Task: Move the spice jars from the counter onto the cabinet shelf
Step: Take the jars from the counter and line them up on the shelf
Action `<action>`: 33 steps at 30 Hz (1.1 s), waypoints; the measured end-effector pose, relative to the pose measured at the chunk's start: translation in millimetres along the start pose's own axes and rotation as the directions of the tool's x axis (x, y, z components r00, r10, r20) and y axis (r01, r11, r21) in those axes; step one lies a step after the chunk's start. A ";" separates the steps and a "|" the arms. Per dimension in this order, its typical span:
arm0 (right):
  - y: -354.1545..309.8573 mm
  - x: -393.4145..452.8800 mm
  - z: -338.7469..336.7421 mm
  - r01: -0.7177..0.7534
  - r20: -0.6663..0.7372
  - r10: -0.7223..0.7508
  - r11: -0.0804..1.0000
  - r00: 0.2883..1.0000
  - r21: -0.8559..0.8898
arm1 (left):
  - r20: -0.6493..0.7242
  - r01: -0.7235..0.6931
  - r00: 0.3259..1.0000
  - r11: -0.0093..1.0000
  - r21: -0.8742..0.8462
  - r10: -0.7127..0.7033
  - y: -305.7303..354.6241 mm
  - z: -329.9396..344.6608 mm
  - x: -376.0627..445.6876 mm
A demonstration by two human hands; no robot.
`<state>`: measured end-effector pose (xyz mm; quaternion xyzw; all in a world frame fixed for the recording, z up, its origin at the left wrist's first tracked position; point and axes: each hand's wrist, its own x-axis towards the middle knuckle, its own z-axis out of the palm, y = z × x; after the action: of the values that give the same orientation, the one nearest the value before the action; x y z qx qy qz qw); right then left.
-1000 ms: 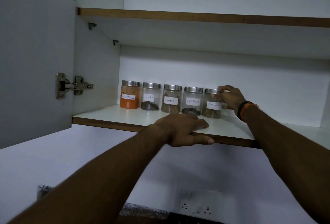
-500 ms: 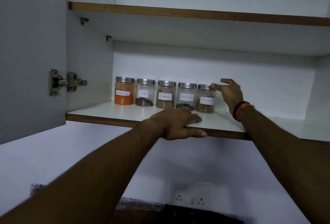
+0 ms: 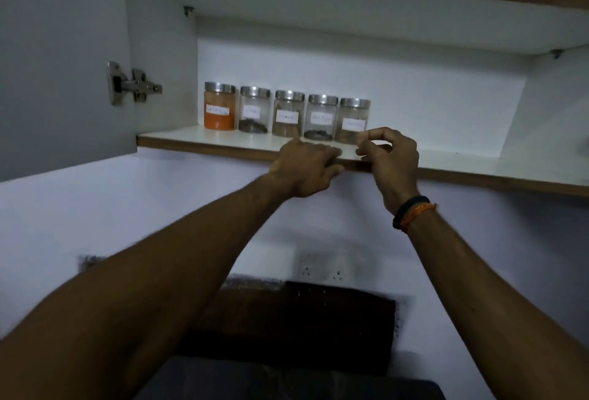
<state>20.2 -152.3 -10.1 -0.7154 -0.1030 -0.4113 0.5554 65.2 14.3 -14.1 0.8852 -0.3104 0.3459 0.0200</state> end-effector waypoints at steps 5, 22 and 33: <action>23.8 -75.2 6.6 0.069 -0.055 -0.073 0.995 0.996 -0.068 | -0.186 -0.034 0.983 0.985 -0.169 0.002 21.3 16.6 -61.7; 164.8 -369.1 45.7 -0.204 0.549 0.577 0.779 0.605 -0.593 | 0.749 0.670 0.620 0.654 -0.352 -0.232 58.0 152.5 -366.4; 175.5 -490.0 75.2 0.060 0.736 0.612 0.756 0.288 -0.652 | 0.832 0.904 0.379 0.354 -0.239 -0.404 74.9 165.9 -475.8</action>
<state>-152.0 2.0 -482.5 -0.9505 -0.1375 0.1715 0.2198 -147.7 167.2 -450.9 0.9093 0.0235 -0.1680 0.3800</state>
